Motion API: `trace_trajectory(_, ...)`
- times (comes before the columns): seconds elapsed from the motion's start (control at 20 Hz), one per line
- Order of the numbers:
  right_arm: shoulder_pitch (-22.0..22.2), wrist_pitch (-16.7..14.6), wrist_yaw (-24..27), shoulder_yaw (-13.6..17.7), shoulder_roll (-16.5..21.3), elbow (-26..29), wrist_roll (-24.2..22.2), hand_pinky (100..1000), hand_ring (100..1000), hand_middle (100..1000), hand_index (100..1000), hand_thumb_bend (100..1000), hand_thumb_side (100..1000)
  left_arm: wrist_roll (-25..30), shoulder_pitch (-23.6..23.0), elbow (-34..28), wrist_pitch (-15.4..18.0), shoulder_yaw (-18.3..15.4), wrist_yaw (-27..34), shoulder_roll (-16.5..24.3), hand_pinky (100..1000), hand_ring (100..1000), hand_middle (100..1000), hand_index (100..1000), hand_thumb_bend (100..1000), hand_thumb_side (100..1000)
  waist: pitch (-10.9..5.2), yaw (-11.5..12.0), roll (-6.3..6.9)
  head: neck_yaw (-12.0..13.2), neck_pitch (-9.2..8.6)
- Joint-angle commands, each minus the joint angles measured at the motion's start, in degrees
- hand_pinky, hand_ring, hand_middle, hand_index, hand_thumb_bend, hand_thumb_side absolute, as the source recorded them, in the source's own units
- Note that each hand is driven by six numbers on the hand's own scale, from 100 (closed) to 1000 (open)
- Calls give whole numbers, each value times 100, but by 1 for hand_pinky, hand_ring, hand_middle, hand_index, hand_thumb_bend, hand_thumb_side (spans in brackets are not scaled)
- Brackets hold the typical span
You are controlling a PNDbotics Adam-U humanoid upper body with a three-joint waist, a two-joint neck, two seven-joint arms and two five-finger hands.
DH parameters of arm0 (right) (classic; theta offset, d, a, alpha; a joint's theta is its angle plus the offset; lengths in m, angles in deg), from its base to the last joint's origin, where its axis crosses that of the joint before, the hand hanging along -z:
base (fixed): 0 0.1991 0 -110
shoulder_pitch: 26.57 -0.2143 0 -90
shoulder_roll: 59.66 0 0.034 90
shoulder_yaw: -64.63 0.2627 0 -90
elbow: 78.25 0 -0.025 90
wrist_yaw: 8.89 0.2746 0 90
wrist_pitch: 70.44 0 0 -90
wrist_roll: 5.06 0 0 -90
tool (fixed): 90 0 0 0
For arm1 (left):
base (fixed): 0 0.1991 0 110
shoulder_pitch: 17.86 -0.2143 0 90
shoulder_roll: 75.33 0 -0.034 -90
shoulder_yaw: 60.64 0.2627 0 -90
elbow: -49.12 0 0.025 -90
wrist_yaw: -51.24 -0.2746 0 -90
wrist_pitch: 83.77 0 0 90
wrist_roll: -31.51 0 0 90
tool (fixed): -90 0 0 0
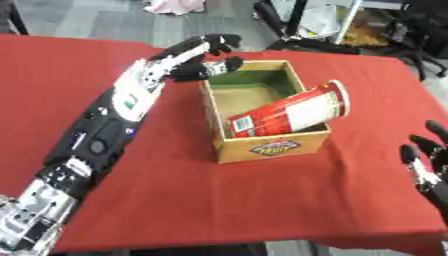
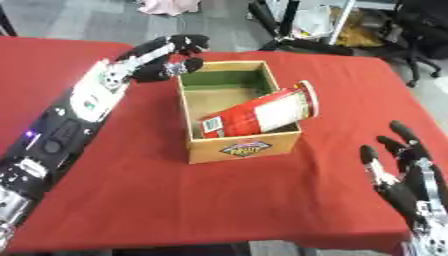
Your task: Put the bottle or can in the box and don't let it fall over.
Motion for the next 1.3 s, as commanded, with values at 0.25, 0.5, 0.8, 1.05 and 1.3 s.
trace_trajectory(0.25,-6,-12,-34,228,206,70,218,962,851,960,920,397,425,-606,-762,-1078,241,-881,638,534,900,860,844,976,363,868,-34,379,190,-302,-15)
trace_trajectory(0.5,9,-11,-56,288,274,122,337,963,851,962,928,402,426,-1087,-1543,-1859,45,-1508,1118,709,893,843,827,969,337,831,-17,591,288,-419,-15)
trace_trajectory(0.8,34,-19,-30,267,317,161,382,965,851,965,936,398,419,-1600,-2452,-2551,-486,-1974,1459,15,895,838,823,968,289,894,20,911,439,-498,-15)
trace_trajectory(1.05,90,-25,17,187,323,135,322,964,850,966,940,398,415,-1835,-3177,-3166,-925,-2016,1214,-272,891,833,818,964,272,897,-40,914,450,-428,-15)
trace_trajectory(1.3,115,-30,41,146,315,125,302,964,850,969,944,389,399,-1878,-3877,-3966,-1189,-1971,1115,-361,892,834,819,965,263,905,-88,829,446,-319,-15)
